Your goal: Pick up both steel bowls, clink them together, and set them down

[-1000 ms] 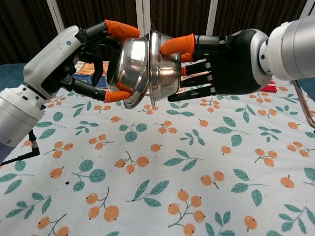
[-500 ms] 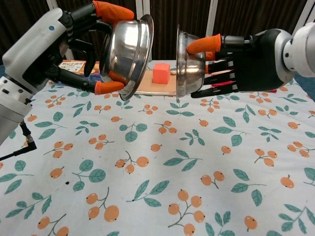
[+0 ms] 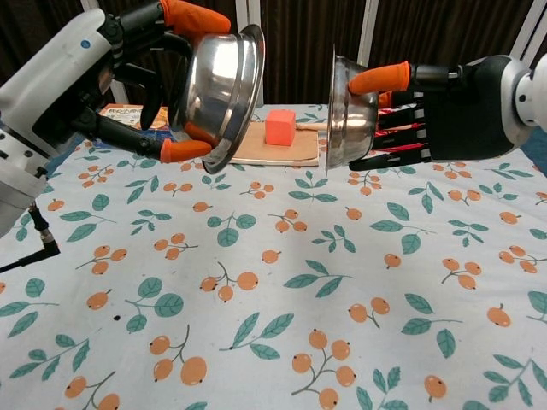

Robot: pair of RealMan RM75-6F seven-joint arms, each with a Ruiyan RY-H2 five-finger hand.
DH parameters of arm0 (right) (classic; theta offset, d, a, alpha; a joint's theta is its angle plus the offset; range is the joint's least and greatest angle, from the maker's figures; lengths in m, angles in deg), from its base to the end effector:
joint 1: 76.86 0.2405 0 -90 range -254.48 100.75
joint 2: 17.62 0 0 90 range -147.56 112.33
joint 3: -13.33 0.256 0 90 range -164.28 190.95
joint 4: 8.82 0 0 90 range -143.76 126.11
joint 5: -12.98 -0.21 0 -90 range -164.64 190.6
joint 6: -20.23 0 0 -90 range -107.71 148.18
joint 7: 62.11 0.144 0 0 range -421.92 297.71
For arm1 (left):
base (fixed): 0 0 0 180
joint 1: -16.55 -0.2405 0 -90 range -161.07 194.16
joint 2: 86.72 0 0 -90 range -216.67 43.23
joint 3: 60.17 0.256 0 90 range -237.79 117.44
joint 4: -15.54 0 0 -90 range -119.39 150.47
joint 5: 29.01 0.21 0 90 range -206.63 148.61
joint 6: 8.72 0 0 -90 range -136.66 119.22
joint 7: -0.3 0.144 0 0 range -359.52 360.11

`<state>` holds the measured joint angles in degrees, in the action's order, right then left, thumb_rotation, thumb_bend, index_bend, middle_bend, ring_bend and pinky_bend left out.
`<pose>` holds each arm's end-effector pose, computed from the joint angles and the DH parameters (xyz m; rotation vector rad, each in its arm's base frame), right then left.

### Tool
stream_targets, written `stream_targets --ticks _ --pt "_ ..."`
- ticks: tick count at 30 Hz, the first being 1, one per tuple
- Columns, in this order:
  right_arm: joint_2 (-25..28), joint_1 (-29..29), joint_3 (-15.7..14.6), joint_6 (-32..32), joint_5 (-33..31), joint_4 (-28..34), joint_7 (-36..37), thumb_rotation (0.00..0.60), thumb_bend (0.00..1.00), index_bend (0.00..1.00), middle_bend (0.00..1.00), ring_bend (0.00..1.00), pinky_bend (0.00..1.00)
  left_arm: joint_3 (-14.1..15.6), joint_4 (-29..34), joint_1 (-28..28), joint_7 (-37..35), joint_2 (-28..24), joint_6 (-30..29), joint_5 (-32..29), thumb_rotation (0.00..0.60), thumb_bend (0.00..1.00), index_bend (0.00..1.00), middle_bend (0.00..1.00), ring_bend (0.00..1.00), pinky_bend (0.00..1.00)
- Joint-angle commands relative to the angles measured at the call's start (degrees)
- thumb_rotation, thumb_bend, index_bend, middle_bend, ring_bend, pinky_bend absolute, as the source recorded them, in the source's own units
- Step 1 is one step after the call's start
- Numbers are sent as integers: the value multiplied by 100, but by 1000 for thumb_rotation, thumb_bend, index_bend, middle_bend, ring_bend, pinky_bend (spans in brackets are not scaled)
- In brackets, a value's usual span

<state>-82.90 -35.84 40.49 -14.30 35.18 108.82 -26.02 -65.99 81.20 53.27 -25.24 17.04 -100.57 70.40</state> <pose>-0.0882 -0.3105 0.0610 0.7642 -2.6708 1.2409 -0.1175 0.2888 -0.0116 -1.6336 -0.9291 -2.0011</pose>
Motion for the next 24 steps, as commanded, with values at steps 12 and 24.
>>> stream_targets --ticks 12,24 --pt "-172 186 -24 -539 -84 507 -116 600 482 803 819 692 526 -49 -307 202 -63 319 246 -45 600 287 565 682 532 710" --pt "-178 208 27 -692 -206 773 -99 600 482 803 819 693 526 -93 -722 406 -111 662 261 18 600 287 565 683 532 710"
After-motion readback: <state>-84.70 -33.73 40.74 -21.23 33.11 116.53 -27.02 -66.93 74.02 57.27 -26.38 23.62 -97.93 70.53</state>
